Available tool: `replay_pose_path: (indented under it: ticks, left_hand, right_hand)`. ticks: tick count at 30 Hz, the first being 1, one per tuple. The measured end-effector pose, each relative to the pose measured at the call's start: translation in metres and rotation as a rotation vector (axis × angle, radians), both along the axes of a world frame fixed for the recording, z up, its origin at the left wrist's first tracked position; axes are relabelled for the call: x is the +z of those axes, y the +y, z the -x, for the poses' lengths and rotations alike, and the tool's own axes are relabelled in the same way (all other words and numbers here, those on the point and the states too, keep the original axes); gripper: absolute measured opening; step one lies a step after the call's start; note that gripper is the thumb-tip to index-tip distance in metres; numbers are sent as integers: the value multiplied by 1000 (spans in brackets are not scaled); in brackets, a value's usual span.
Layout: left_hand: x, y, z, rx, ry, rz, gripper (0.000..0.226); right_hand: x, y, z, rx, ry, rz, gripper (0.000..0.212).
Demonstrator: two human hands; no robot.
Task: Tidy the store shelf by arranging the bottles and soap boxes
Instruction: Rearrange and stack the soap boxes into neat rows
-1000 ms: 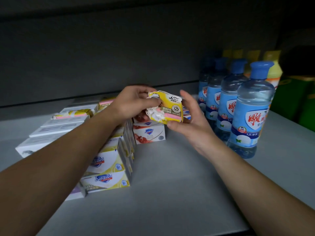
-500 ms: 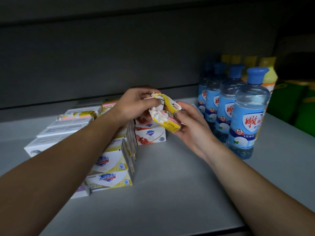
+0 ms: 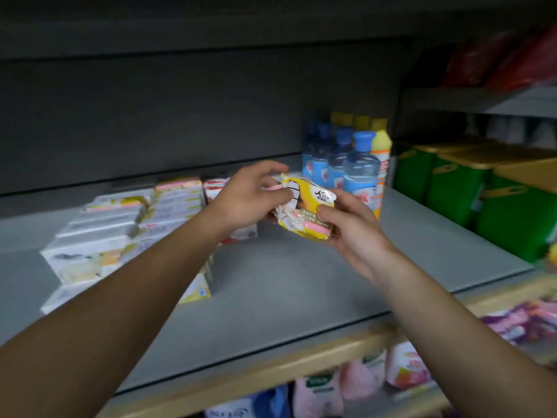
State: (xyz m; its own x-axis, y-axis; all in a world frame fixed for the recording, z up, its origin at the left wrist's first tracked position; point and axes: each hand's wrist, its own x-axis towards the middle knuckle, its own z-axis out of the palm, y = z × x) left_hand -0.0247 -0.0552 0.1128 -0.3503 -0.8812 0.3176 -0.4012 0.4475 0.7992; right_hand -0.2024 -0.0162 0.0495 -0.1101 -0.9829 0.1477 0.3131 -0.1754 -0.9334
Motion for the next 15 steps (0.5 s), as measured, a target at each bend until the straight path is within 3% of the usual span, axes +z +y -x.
replay_pose_path:
  ticks: [4,8,11,15]
  left_hand:
    - [-47,17,33,-3,88,-49,31]
    - [-99,25,59,37,-178,89,30]
    - [-124,31,66,51,-487,194,44]
    - [-136,33,70,57,-664,221,65]
  right_hand:
    - [-14,38,55,-192,83,-38,29]
    - [-31,56,122,-511,347,-117,22]
    - [-44,62,167,-639,640,-163,29]
    - [-54,66,203,-736,1034,-216,39]
